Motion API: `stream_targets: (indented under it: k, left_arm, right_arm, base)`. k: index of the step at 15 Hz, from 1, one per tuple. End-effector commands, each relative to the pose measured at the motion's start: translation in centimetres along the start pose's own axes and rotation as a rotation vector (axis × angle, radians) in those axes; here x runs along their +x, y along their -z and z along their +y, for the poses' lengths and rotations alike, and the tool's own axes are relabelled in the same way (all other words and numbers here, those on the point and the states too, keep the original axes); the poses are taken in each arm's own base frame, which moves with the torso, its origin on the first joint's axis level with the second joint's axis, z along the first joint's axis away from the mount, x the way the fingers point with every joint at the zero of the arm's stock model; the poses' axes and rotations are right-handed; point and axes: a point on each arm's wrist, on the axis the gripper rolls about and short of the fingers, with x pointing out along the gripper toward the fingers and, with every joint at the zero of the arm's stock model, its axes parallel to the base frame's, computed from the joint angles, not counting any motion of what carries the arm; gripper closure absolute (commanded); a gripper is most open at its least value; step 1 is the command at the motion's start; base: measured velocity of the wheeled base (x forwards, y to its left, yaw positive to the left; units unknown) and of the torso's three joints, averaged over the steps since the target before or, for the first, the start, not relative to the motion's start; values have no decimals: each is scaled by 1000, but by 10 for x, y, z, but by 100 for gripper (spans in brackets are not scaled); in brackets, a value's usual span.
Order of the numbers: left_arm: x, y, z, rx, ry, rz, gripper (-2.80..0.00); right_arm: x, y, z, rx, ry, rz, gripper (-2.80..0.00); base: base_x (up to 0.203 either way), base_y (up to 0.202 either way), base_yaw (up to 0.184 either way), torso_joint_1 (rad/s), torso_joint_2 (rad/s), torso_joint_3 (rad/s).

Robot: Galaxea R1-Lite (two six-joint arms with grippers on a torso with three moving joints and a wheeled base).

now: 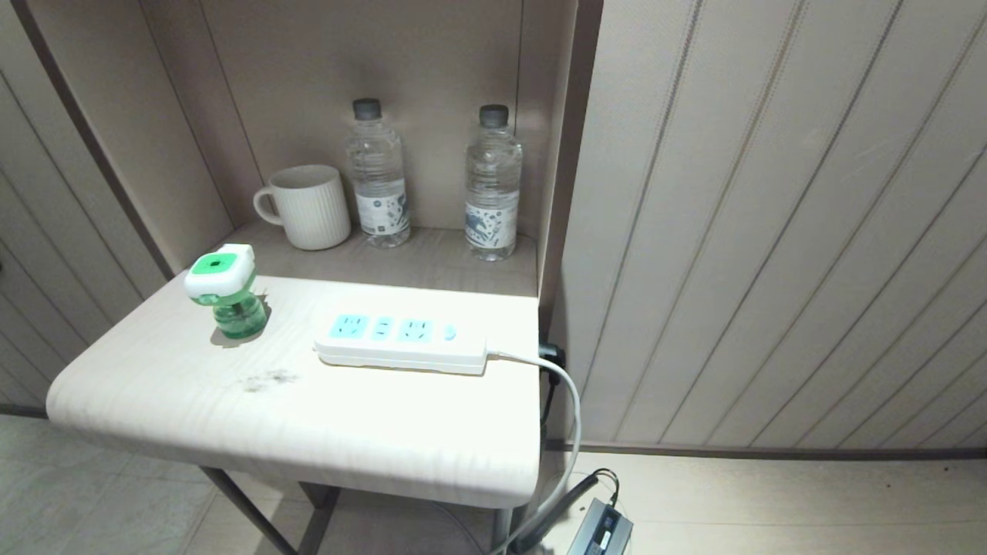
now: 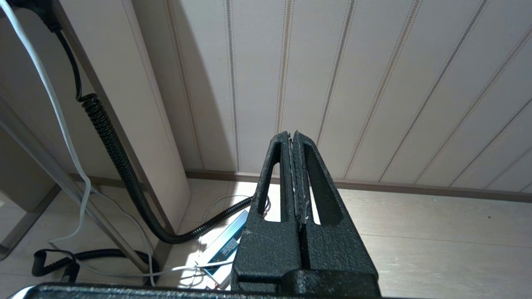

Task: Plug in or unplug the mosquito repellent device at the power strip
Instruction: Pick up the mosquito repellent liquid

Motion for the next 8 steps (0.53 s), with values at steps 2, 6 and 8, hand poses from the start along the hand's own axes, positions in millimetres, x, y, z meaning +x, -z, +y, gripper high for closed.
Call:
stream_targets:
  k: [2, 6, 8]
  left_arm:
    - [46, -42, 1, 3, -6, 100, 0]
    - [121, -52, 4, 12, -46, 142, 0]
    - [145, -45, 3, 6, -76, 156, -280]
  right_arm:
    - [0, 0, 0, 0, 1, 0, 0]
    - [0, 0, 0, 0, -1, 0, 0]
    - [0, 0, 0, 0, -1, 0, 0]
  base:
    - [0, 0, 0, 0, 0, 0]
    - [0, 0, 0, 0, 0, 0]
    - [0, 0, 0, 0, 0, 0]
